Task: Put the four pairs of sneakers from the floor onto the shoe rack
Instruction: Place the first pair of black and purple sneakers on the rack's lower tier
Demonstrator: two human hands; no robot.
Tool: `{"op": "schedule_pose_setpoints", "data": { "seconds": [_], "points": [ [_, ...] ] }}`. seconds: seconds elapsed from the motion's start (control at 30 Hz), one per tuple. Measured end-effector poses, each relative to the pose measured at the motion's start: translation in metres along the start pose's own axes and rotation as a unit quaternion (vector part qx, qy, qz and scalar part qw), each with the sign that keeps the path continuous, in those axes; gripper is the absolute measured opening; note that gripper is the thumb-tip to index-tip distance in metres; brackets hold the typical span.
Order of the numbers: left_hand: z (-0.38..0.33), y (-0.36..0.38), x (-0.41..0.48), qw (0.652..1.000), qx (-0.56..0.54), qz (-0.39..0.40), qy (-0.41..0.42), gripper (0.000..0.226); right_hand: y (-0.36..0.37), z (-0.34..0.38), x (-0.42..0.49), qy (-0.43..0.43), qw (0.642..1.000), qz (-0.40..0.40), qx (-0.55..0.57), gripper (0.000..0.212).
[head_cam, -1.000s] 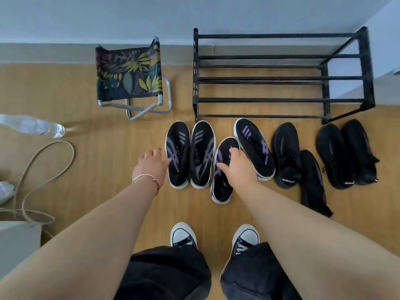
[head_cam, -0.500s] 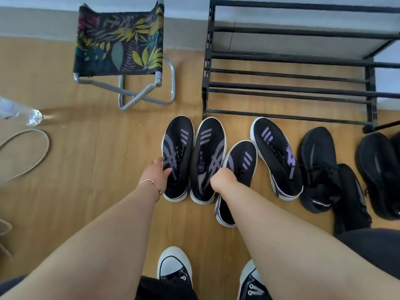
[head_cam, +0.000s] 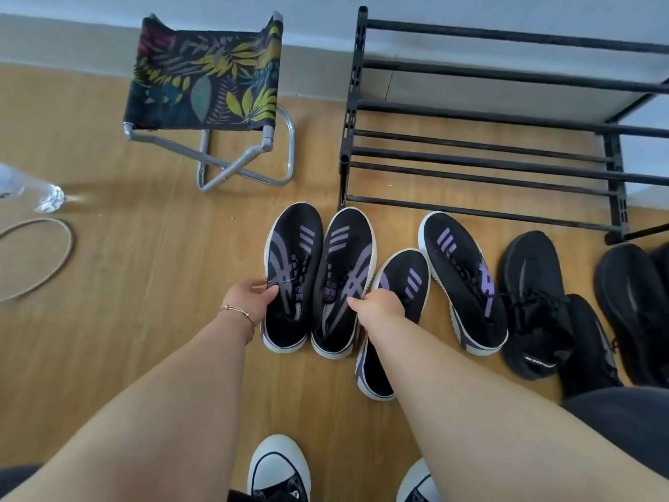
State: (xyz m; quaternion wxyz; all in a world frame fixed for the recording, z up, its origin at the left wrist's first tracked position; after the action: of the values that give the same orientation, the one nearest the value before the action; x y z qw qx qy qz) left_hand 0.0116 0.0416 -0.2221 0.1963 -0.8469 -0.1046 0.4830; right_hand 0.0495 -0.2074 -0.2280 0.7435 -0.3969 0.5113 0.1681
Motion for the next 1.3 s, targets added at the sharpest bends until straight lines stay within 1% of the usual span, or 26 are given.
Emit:
{"op": "schedule_pose_setpoints", "data": {
  "seconds": [0.1, 0.23, 0.4, 0.47, 0.57, 0.67, 0.77, 0.97, 1.1, 1.2, 1.3],
  "points": [
    [0.003, -0.004, 0.001, 0.999, -0.042, 0.003, -0.009, 0.04, -0.002, -0.004, 0.003, -0.019, 1.0, -0.002, 0.004, 0.044],
    [0.003, -0.006, -0.002, 0.999, -0.048, 0.0, -0.01, 0.037, -0.002, -0.004, 0.0, -0.043, 0.998, 0.001, 0.043, 0.045],
    [-0.003, -0.004, -0.015, 0.998, -0.057, 0.003, -0.009, 0.035, -0.023, -0.005, -0.007, -0.067, 0.995, 0.041, 0.056, 0.04],
    [-0.006, 0.004, -0.026, 0.997, -0.081, 0.006, -0.016, 0.034, -0.042, -0.003, -0.009, -0.075, 0.995, 0.056, 0.038, 0.039],
    [-0.01, 0.022, -0.041, 0.994, -0.11, 0.011, -0.026, 0.033, -0.077, 0.001, -0.016, -0.09, 0.993, 0.064, -0.032, 0.038],
    [-0.014, 0.046, -0.055, 0.989, -0.143, 0.021, -0.034, 0.037, -0.112, -0.011, -0.02, -0.098, 0.992, 0.069, -0.046, 0.028],
    [-0.025, 0.074, -0.067, 0.985, -0.168, 0.038, -0.019, 0.033, -0.139, -0.041, -0.015, -0.084, 0.992, 0.089, 0.002, 0.029],
    [-0.064, 0.117, -0.055, 0.983, -0.17, 0.071, 0.009, 0.035, -0.172, -0.084, -0.003, -0.095, 0.986, 0.079, 0.114, 0.024],
    [-0.097, 0.125, -0.031, 0.984, -0.153, 0.076, 0.04, 0.031, -0.183, -0.084, 0.012, -0.121, 0.974, 0.056, 0.183, 0.024],
    [-0.119, 0.126, -0.015, 0.982, -0.166, 0.081, 0.049, 0.025, -0.189, -0.078, 0.019, -0.142, 0.959, 0.028, 0.243, 0.024],
    [-0.132, 0.127, 0.004, 0.982, -0.16, 0.083, 0.056, 0.027, -0.189, -0.076, 0.027, -0.148, 0.944, 0.001, 0.294, 0.024]
  ]
}}
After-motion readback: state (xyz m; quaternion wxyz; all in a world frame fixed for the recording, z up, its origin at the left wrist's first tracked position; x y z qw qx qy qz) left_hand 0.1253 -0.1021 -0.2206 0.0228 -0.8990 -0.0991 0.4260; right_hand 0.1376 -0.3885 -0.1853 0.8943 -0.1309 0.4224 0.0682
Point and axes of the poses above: each hand's wrist, its own x-axis towards the middle knuckle, its own y-axis out of the palm, z = x × y, the point moved 5 cm from there along x, towards the middle knuckle, and after that the axes turned 4 degrees about z, right-handed, at the moved point
